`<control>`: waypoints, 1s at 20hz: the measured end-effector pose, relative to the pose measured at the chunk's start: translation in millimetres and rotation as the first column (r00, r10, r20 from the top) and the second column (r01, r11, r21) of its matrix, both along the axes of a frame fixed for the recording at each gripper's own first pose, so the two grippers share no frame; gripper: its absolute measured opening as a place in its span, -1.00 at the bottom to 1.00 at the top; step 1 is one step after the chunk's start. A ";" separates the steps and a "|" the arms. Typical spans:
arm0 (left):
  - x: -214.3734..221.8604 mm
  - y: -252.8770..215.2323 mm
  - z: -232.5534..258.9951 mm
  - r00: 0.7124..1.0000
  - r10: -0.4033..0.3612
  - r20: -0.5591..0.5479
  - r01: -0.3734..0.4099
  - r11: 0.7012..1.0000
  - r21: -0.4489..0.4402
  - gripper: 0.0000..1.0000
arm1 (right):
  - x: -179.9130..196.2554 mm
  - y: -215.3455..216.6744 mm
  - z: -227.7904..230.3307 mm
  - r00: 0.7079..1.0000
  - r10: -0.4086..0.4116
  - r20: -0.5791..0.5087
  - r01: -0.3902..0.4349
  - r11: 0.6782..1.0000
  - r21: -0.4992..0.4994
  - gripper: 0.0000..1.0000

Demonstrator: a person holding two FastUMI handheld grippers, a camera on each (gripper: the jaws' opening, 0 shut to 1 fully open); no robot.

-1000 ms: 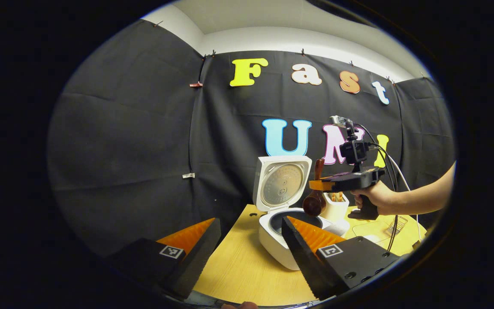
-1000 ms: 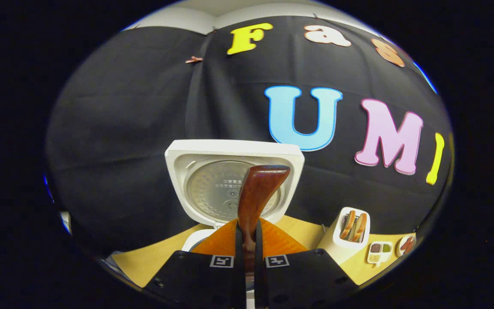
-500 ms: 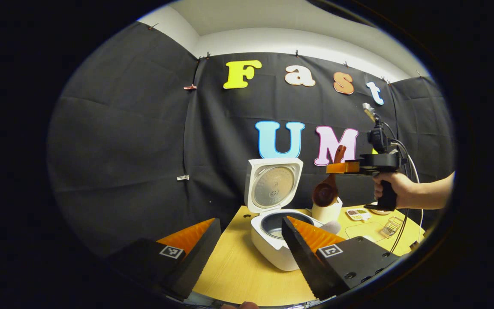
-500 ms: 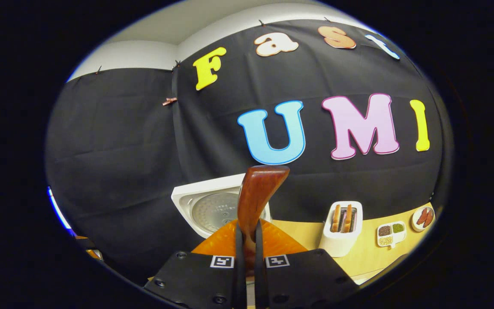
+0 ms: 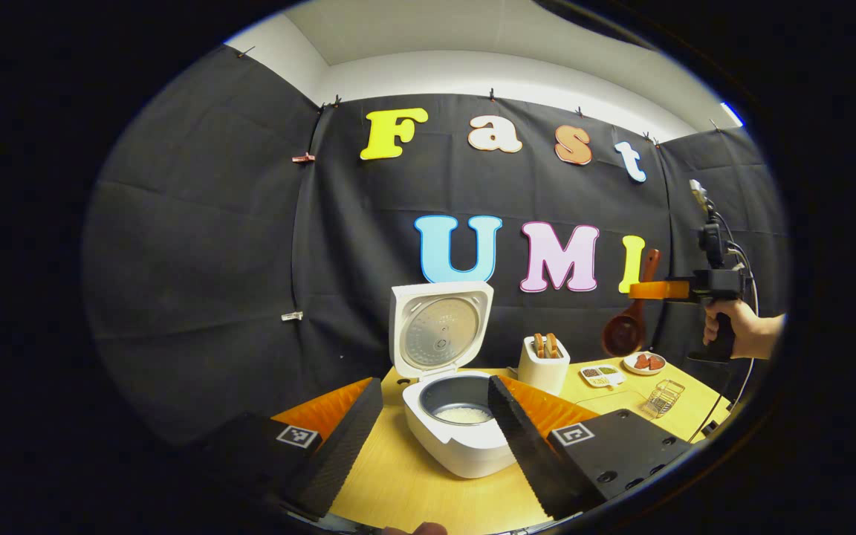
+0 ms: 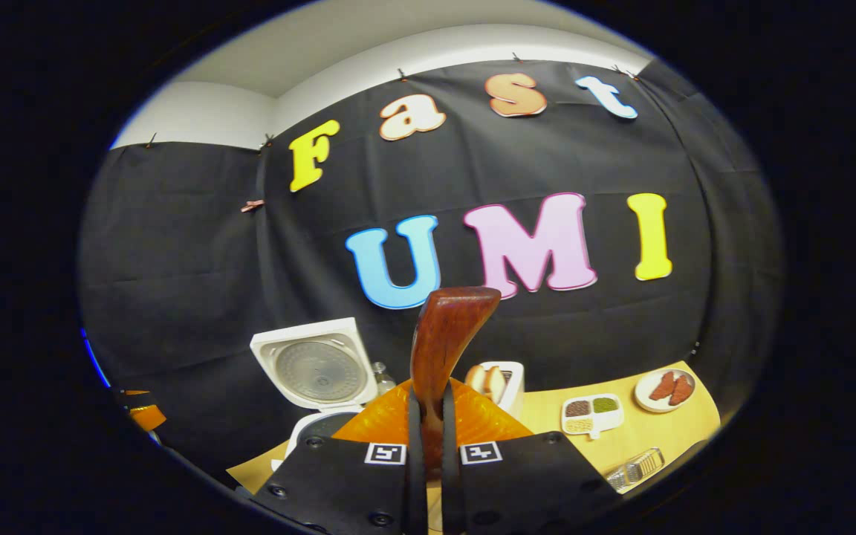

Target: Close the left gripper, press the button to open the rice cooker; take a wooden spoon from the chopstick holder with the right hand, scoop a spoonful of rice and pour it into the rice cooker, then put the wooden spoon back into the chopstick holder.

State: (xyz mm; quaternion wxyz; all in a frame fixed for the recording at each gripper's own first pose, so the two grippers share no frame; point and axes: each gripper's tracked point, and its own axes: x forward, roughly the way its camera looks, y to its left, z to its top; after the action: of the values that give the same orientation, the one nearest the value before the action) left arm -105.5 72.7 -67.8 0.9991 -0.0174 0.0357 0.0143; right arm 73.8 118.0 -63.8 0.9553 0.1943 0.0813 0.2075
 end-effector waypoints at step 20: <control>43.2 -126.1 16.6 0.998 0.042 -0.054 -0.040 0.998 0.044 0.96 | 41.1 -226.6 -252.6 0.927 -0.197 -0.319 0.157 0.977 -0.146 -0.76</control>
State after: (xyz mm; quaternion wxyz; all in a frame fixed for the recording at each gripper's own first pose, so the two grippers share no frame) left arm -62.3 -53.4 -51.2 0.9974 0.0036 0.0624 0.0361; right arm 114.9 -108.6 -316.3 0.9526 0.1762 0.2350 0.0798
